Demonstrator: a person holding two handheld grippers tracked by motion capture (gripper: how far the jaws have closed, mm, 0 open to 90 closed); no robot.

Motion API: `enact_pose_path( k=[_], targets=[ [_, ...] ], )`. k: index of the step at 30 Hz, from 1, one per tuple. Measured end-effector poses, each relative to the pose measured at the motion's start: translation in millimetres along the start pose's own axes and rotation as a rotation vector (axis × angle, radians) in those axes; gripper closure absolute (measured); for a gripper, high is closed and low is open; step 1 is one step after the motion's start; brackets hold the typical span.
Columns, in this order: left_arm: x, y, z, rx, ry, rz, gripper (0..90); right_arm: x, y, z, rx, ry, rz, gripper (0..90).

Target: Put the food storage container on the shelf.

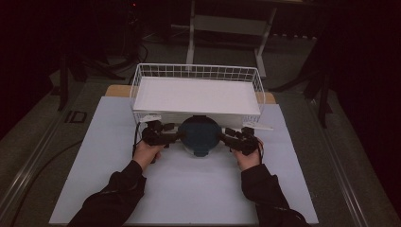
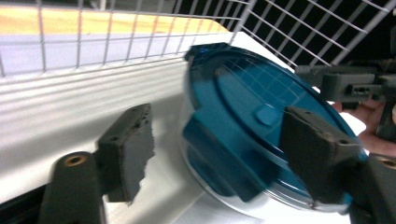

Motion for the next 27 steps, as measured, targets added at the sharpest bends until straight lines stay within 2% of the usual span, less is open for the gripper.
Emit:
enact_pose_path(
  k=[2, 3, 4, 5, 6, 7, 8, 9, 10, 11, 12, 13, 14, 15, 16, 17, 18, 19, 20, 21, 23, 25, 26, 27],
  targets=[
    [-3.8, -0.5, -3.3, -0.006, -0.014, 0.004, 23.3, 2.4, 0.1, -2.6, 0.0, -0.005, -0.014, 40.6],
    [-5.3, -0.5, -4.7, -0.013, -0.023, 0.021, 17.7, 5.8, 0.1, -5.9, -0.003, -0.007, -0.013, 40.3],
    [-10.8, -1.9, -11.2, -0.017, -0.053, 0.017, 14.1, 11.2, -0.2, -9.8, 0.0, 0.002, -0.018, 40.2],
    [-10.8, -1.9, -11.2, -0.017, -0.053, 0.017, 13.8, 11.2, -0.2, -9.8, 0.0, 0.002, -0.018, 40.2],
    [-15.9, -3.1, -17.0, -0.014, -0.067, 0.031, 10.0, 18.4, -0.3, -13.6, 0.004, 0.008, -0.029, 40.2],
    [-15.9, -3.1, -17.0, -0.014, -0.067, 0.031, 5.6, 18.4, -0.3, -13.6, 0.004, 0.008, -0.029, 40.2],
    [-19.4, -4.4, -20.4, 0.0, -0.078, 0.035, 0.7, 27.2, 0.2, -17.1, 0.01, 0.021, -0.034, 40.5],
    [-21.7, -5.3, -22.6, 0.009, -0.086, 0.038, 0.7, 27.2, 0.2, -17.1, 0.01, 0.021, -0.034, 40.5],
    [-28.2, -7.7, -28.9, 0.021, -0.103, 0.05, 0.7, 35.7, 1.0, -19.2, 0.01, 0.037, -0.042, 41.8],
    [-28.2, -7.7, -28.9, 0.021, -0.103, 0.05, 0.7, 35.7, 1.0, -19.2, 0.01, 0.037, -0.042, 41.8],
    [-33.3, -10.1, -34.2, 0.037, -0.092, 0.076, 0.7, 47.2, 0.3, -21.2, 0.006, 0.072, -0.039, 44.1],
    [-33.3, -10.1, -34.2, 0.037, -0.092, 0.076, 0.7, 47.2, 0.3, -21.2, 0.006, 0.072, -0.039, 44.1],
    [-38.2, -10.5, -39.7, 0.027, -0.093, 0.093, 0.7, 59.2, -2.7, -21.2, 0.016, 0.096, -0.056, 46.8],
    [-38.2, -10.5, -39.7, 0.027, -0.093, 0.093, 0.7, 59.2, -2.7, -21.2, 0.016, 0.096, -0.056, 46.8],
    [-43.2, -11.2, -47.0, 0.025, -0.101, 0.085, 0.7, 70.5, -6.4, -20.8, 0.019, 0.121, -0.059, 50.8],
    [-43.2, -11.2, -47.0, 0.025, -0.101, 0.085, 0.7, 70.5, -6.4, -20.8, 0.019, 0.121, -0.059, 50.8],
    [-46.6, -12.5, -52.9, 0.023, -0.105, 0.098, 0.7, 81.9, -11.6, -19.8, 0.031, 0.164, -0.063, 57.6],
    [-46.6, -12.5, -52.9, 0.023, -0.105, 0.098, 0.7, 81.9, -11.6, -19.8, 0.031, 0.164, -0.063, 57.6],
    [-50.7, -14.2, -60.5, 0.018, -0.112, 0.103, 0.7, 89.1, -16.6, -18.4, 0.051, 0.184, -0.078, 65.6],
    [-50.7, -14.2, -60.5, 0.018, -0.112, 0.103, 0.7, 89.1, -16.6, -18.4, 0.051, 0.184, -0.078, 65.6],
    [-52.3, -15.7, -65.8, 0.019, -0.115, 0.102, 0.7, 95.4, -24.4, -14.9, 0.083, 0.204, -0.095, 79.4],
    [-52.2, -17.1, -70.0, 0.019, -0.106, 0.098, 0.7, 97.3, -31.8, -10.2, 0.121, 0.207, -0.091, 89.8],
    [-51.1, -18.9, -73.2, 0.015, -0.094, 0.099, 0.7, 96.6, -38.1, -4.7, 0.146, 0.2, -0.082, 90.0],
    [-51.1, -18.9, -73.2, 0.015, -0.094, 0.099, 0.7, 96.6, -38.1, -4.7, 0.146, 0.2, -0.082, 90.0]
  ],
)
Point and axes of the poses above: each handheld gripper's, and its own axes: z roughly forward along the jaws, y roughly out of its top, x roughly to its left, the point moved 8 cm from there along z, roughly forward along the jaws, and after that the axes turned 11 degrees about y, right-handed, at the moved point
